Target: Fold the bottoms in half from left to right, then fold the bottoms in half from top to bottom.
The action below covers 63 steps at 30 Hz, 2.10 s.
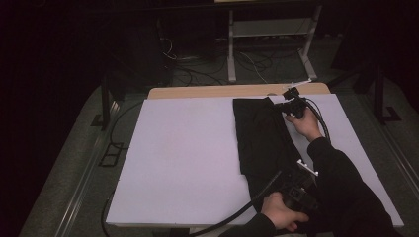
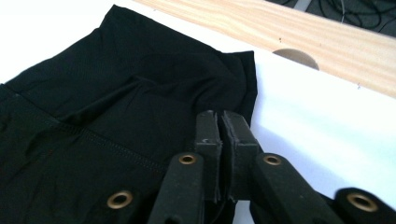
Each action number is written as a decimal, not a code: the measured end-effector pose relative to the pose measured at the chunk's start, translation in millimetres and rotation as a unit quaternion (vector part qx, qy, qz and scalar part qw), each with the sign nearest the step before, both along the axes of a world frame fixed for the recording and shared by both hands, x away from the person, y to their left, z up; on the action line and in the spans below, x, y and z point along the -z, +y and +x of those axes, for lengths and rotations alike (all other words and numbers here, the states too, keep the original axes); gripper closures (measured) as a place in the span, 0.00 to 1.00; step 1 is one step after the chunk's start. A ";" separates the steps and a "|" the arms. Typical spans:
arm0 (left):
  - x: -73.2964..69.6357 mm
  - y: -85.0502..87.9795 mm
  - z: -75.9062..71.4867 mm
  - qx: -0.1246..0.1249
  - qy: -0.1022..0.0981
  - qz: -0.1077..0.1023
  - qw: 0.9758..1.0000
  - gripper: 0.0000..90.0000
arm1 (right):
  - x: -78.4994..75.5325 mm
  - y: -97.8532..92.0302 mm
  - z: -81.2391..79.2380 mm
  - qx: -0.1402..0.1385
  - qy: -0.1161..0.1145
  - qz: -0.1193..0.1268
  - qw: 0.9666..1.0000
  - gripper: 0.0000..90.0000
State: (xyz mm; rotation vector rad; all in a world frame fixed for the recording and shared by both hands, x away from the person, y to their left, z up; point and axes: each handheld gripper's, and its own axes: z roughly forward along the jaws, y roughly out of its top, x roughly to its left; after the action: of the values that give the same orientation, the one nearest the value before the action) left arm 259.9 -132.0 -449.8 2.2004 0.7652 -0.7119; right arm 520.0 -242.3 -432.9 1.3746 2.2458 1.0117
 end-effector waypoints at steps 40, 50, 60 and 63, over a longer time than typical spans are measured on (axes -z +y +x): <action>-41.5 73.7 19.8 -0.037 -0.185 -0.083 0.978 0.04 | -31.0 -23.7 -37.2 0.002 -0.017 0.044 0.999 0.00; -48.5 86.5 31.7 -0.032 -0.213 -0.071 0.974 0.00 | -23.2 -30.5 -42.2 0.007 -0.003 0.051 0.999 0.00; -58.1 105.0 48.5 -0.049 -0.241 -0.068 0.967 0.00 | -21.9 -34.4 -48.6 0.005 0.003 0.062 0.998 0.00; -61.4 110.1 53.3 -0.052 -0.249 -0.063 0.965 0.00 | -22.4 -35.7 -50.5 0.005 0.004 0.067 0.998 0.00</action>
State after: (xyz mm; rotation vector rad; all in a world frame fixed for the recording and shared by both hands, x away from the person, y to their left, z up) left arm 313.2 -22.0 -388.3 2.0761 0.5510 -0.1325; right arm 469.5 -277.9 -410.5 1.4444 2.2084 1.1732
